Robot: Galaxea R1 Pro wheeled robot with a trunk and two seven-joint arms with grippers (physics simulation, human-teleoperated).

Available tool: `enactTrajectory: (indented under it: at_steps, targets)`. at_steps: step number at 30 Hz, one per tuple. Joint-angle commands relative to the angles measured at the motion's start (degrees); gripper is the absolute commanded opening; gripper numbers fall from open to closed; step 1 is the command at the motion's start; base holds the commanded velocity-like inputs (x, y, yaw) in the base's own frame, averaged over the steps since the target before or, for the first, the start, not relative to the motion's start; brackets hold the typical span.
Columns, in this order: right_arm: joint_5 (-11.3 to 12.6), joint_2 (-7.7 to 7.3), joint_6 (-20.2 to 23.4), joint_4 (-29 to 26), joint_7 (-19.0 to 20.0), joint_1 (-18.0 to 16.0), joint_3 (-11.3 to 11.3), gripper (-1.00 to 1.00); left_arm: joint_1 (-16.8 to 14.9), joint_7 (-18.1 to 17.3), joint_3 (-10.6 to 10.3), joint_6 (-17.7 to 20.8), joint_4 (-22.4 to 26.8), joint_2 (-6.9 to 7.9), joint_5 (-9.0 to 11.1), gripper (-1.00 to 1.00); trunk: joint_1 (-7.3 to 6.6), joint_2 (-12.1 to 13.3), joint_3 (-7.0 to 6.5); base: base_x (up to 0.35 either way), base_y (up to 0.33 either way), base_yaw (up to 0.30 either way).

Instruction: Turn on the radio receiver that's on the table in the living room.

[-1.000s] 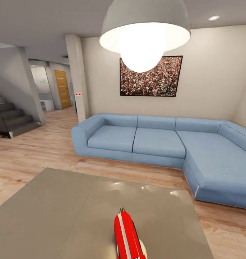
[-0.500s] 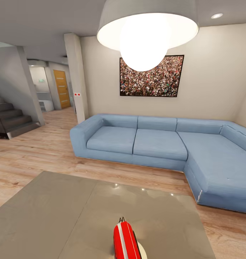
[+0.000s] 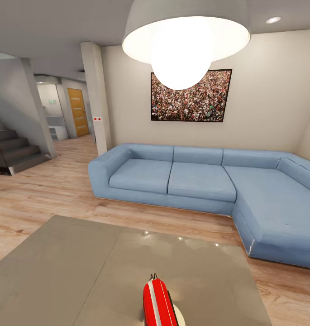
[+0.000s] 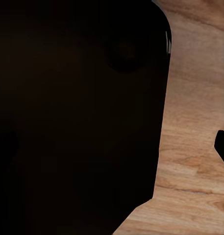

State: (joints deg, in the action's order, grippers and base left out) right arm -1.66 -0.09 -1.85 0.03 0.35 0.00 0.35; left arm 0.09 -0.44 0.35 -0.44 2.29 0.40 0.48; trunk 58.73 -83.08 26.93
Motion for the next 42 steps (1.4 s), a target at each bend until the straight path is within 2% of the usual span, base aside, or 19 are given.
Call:
enactTrajectory:
  at_steps: [1,3,31,42]
  targets:
    - [0.0,0.0,0.0,0.0,0.0,0.0,0.0,1.0,0.0,0.0,0.0,0.0,0.0,-0.01,0.0,1.0,0.0,0.0,0.0,0.0,0.0,0.0]
    - [0.0,0.0,0.0,0.0,0.0,0.0,0.0,1.0,0.0,0.0,0.0,0.0,0.0,-0.03,0.0,1.0,0.0,0.0,0.0,0.0,0.0,0.0]
    - [0.1,0.0,0.0,0.0,0.0,0.0,0.0,1.0,0.0,0.0,-0.1,0.0,0.0,0.04,0.0,1.0,-6.15,11.2,-5.02,0.0,0.0,0.0]
    - [0.1,-0.01,-0.1,0.0,-0.1,0.0,0.0,1.0,0.0,0.0,-0.1,0.0,0.0,0.04,0.0,1.0,-8.57,15.6,-6.13,0.0,0.0,0.0]
